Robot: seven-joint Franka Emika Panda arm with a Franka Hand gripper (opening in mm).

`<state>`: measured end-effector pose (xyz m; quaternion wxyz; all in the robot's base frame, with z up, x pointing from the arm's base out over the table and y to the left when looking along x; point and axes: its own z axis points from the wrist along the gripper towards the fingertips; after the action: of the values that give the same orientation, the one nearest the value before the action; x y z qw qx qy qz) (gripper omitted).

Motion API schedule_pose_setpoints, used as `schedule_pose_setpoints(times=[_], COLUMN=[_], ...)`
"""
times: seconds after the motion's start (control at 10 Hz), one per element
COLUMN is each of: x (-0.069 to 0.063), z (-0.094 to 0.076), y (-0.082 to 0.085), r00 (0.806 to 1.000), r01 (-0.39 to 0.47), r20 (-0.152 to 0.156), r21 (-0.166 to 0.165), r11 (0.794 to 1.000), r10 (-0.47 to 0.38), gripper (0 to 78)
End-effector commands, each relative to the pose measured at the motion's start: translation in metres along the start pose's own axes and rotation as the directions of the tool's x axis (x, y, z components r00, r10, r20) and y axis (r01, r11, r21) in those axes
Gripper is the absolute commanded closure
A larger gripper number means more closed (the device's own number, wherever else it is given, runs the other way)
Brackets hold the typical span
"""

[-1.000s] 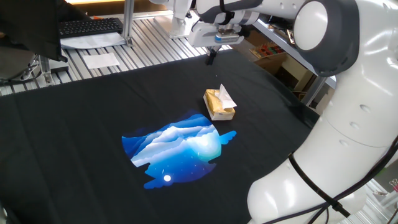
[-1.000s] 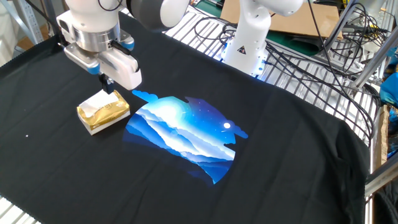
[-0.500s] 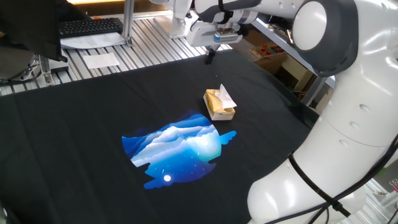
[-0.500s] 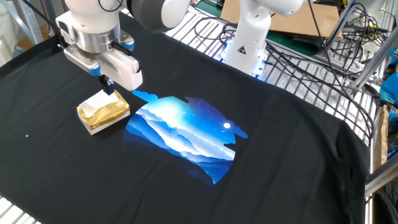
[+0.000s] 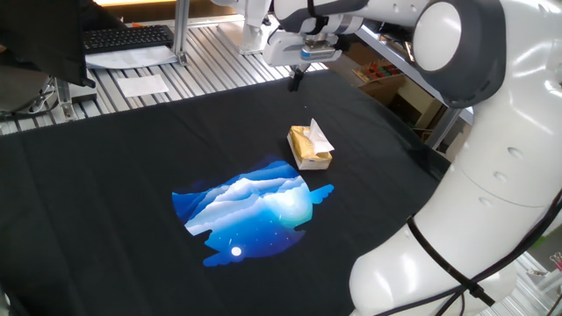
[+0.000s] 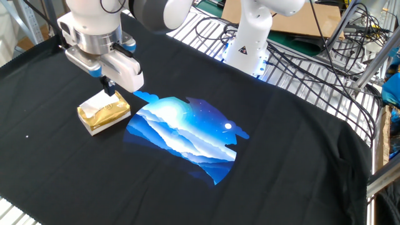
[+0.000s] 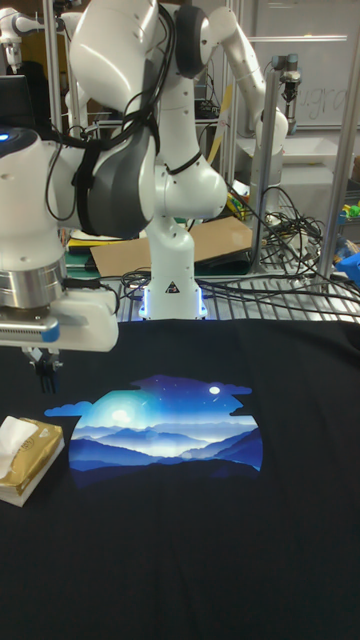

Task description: Pull out a napkin

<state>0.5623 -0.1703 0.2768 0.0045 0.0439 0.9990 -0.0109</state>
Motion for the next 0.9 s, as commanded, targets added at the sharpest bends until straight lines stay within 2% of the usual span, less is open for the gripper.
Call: schedule_pose_setpoints(times=[0.1, 0.9], x=[-0.0014, -0.0027], z=[-0.0022, -0.0021], y=[0.0001, 0.0032], r00=[1.000, 0.999], r01=[0.022, 0.030], r20=[0.016, 0.024], r21=[0.014, 0.027], r11=[1.000, 0.999], r10=[-0.022, -0.030], gripper=[77.6, 77.6])
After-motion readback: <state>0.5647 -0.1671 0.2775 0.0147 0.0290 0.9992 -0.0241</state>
